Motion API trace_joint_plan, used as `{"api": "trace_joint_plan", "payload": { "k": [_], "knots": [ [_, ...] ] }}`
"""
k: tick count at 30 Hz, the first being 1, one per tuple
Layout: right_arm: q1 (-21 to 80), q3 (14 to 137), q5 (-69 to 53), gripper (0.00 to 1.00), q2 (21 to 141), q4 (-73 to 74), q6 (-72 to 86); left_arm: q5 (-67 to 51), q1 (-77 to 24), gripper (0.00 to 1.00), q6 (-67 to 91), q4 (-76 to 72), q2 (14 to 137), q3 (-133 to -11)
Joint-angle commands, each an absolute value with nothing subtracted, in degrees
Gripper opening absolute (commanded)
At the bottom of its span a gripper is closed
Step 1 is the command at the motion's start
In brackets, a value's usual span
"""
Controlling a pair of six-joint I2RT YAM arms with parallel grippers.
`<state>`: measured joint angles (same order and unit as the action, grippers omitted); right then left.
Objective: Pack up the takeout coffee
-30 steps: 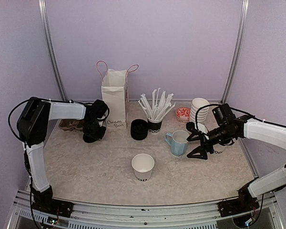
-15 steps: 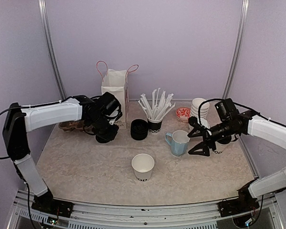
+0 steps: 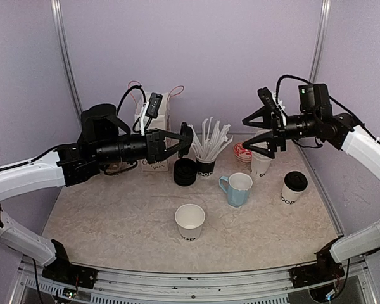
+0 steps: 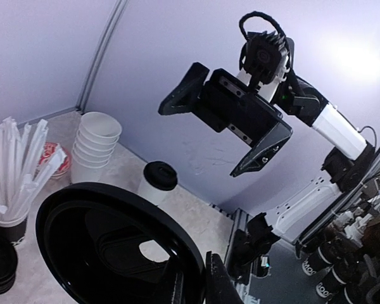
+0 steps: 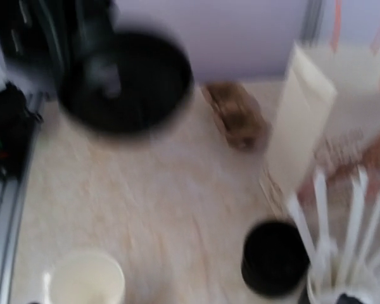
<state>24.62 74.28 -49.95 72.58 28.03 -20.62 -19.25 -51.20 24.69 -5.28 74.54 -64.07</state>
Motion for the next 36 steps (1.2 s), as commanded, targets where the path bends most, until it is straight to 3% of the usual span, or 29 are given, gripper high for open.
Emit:
{"api": "trace_joint_plan", "payload": {
  "k": [1,11,27,36],
  "knots": [
    [30.1,80.4,-49.2,1.00,76.6,24.9,-13.8,-27.9,-52.0,0.11,36.3,-35.1,77.6,-57.9],
    [38.8,85.3,-43.7,1.00,82.0,26.9,-13.8,-28.4,-52.8,0.10,46.9,-57.3,82.6,-52.5],
    [42.9,92.6,-40.3,0.95,86.8,27.3,-10.9,-18.1,-54.8,0.09,47.4,-54.2,82.5,-52.2],
    [43.4,91.3,-44.8,0.95,86.6,27.0,-11.5,-18.7,-54.9,0.09,48.2,-55.1,84.0,-53.5]
  ]
}}
